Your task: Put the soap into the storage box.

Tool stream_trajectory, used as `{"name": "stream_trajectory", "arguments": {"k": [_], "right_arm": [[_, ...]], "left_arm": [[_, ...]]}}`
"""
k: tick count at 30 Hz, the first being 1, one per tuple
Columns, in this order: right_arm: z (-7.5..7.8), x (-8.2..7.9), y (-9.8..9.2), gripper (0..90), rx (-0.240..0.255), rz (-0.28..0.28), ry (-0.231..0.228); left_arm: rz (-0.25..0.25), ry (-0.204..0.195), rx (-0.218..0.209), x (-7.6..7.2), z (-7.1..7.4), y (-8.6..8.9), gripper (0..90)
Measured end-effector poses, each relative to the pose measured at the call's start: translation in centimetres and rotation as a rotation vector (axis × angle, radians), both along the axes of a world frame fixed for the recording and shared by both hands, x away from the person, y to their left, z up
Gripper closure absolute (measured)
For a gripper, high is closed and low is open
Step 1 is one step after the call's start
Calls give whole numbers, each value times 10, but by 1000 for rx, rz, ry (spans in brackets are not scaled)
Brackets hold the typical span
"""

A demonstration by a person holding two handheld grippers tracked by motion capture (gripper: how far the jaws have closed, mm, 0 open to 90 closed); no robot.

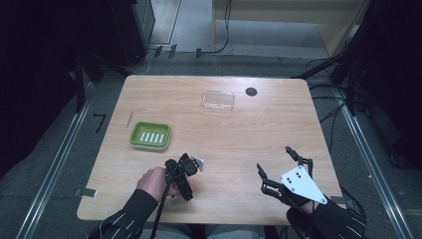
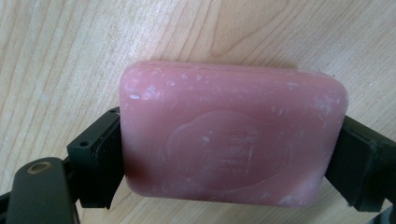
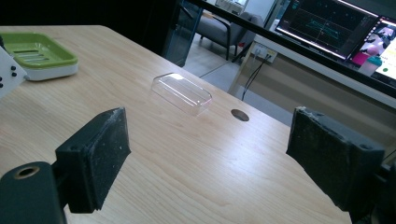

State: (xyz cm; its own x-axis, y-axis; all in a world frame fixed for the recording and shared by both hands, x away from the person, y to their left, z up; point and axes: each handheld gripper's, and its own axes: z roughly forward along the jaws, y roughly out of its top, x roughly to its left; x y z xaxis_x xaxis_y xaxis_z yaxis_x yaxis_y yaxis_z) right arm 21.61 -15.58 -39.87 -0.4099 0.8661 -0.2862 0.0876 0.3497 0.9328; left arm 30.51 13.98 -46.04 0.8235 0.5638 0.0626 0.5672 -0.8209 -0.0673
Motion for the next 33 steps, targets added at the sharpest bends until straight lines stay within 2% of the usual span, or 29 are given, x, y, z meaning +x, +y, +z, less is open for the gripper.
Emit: {"name": "stream_trajectory", "arguments": {"k": [11,12,15,17,25,30,33], "right_arm": [[0,0,0,132,1,-2,-1],[0,0,0,132,0,-2,0],[0,0,0,132,0,-1,-1],[0,0,0,132,0,-2,-1],[0,0,0,132,-1,-2,-1],[0,0,0,132,-1,-1,0],[0,0,0,132,0,-1,0]], "left_arm": [[-2,6,7,0,0,0,135],[11,1,0,0,0,0,135],[6,6,9,1,1,2,136],[25,5,4,1,1,3,136],[35,-2,-5,2,6,6,137],[33,6,4,4,8,10,137],[52,-2,-5,4,9,13,137]]}}
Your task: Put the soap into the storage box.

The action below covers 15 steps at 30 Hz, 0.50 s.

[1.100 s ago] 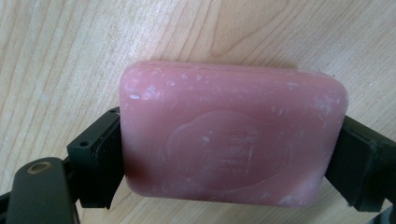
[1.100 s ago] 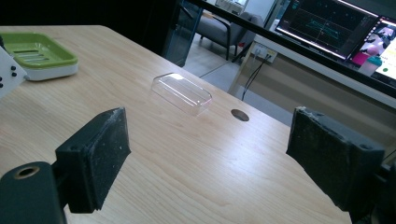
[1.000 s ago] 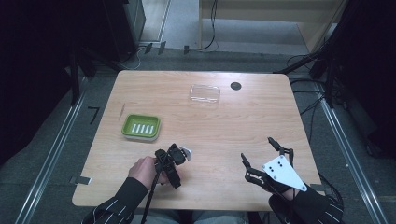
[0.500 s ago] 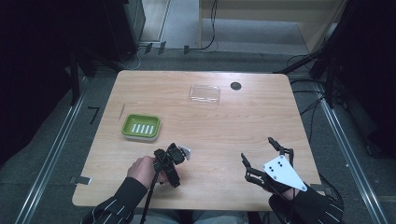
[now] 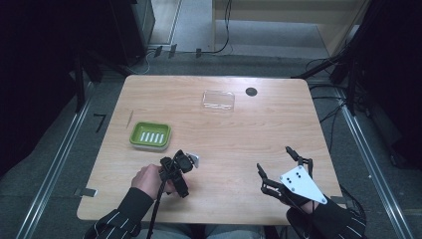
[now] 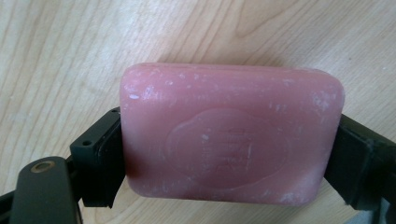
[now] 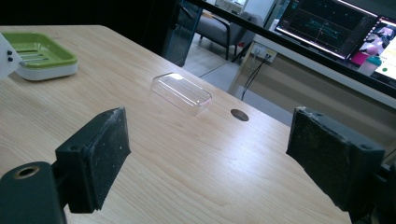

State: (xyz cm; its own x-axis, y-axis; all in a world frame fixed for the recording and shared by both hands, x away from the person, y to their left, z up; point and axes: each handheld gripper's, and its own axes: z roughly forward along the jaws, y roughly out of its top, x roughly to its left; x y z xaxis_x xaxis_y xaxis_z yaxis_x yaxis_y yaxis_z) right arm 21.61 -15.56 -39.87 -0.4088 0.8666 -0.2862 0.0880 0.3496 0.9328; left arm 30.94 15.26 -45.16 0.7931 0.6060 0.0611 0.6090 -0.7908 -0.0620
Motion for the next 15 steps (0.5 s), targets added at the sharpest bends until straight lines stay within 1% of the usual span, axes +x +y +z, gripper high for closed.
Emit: {"name": "stream_trajectory", "arguments": {"k": [2,4,5,7,8,9,10,11,15], "right_arm": [[0,0,0,132,0,-1,1],[0,0,0,132,0,0,0],[0,0,0,132,0,0,0],[0,0,0,132,0,0,0],[0,0,0,132,0,0,0],[0,0,0,132,1,0,1],[0,0,0,132,0,0,1],[0,0,0,132,0,0,1],[0,0,0,132,1,0,2]], "left_arm": [[-4,5,6,1,2,2,137],[8,-2,0,1,2,4,137],[4,4,8,2,4,5,137],[14,3,4,3,5,7,137],[18,-3,0,3,5,9,137],[15,0,6,4,6,10,137],[28,-5,2,4,7,11,137],[30,0,4,5,8,13,137],[46,-8,1,6,11,19,137]]}}
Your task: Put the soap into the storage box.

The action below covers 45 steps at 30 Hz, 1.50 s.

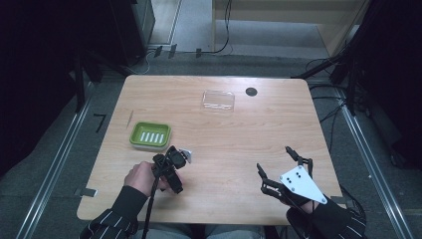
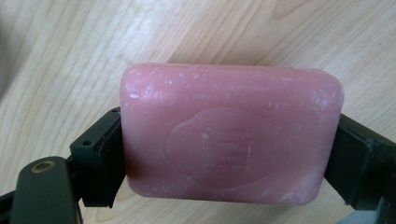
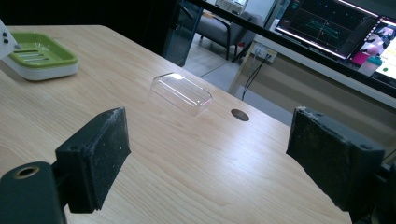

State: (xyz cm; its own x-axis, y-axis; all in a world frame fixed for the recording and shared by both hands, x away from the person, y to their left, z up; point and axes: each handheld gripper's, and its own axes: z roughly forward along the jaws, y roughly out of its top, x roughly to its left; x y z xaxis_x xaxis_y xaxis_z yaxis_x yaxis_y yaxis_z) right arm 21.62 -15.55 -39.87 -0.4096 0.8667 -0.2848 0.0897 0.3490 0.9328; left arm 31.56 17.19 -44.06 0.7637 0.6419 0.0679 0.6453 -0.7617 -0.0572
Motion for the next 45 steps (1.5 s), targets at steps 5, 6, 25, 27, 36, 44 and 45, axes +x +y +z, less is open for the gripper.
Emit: {"name": "stream_trajectory", "arguments": {"k": [5,6,25,27,36,44,45], "right_arm": [[0,0,0,132,0,0,0],[0,0,0,132,0,0,0],[0,0,0,132,2,0,-2],[0,0,0,132,2,0,-2],[0,0,0,132,2,0,0],[0,0,1,132,0,2,-2],[0,0,1,132,0,2,-2]], "left_arm": [[21,-5,7,3,3,8,138],[34,-7,0,3,3,10,138],[94,-4,0,10,6,33,138],[101,2,0,10,7,34,138],[120,4,2,12,7,42,138],[131,9,0,12,7,47,138],[132,8,-1,12,8,47,138]]}}
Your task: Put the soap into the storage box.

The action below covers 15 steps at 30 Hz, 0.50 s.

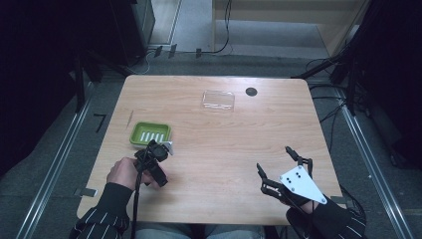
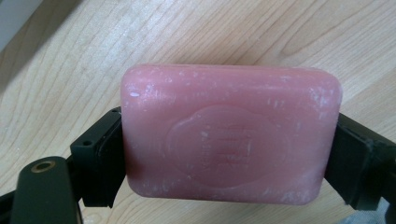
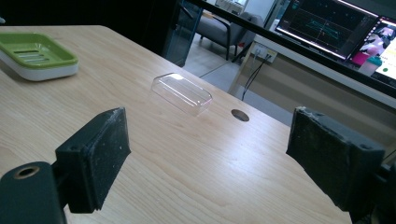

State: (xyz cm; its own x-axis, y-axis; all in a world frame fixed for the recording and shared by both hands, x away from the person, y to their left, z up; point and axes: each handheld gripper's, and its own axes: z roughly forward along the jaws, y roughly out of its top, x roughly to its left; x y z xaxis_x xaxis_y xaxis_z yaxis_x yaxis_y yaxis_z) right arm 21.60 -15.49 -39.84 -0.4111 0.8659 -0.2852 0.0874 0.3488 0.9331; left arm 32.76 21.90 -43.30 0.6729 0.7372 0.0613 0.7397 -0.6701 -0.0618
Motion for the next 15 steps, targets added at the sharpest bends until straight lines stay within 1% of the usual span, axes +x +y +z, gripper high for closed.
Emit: {"name": "stream_trajectory", "arguments": {"k": [9,10,15], "right_arm": [[0,0,0,132,-1,1,2],[0,0,0,132,-2,2,1],[0,0,0,132,0,0,0]], "left_arm": [[3,4,1,0,-1,3,138],[4,10,4,0,0,3,138],[1,8,4,-1,0,3,138]]}}
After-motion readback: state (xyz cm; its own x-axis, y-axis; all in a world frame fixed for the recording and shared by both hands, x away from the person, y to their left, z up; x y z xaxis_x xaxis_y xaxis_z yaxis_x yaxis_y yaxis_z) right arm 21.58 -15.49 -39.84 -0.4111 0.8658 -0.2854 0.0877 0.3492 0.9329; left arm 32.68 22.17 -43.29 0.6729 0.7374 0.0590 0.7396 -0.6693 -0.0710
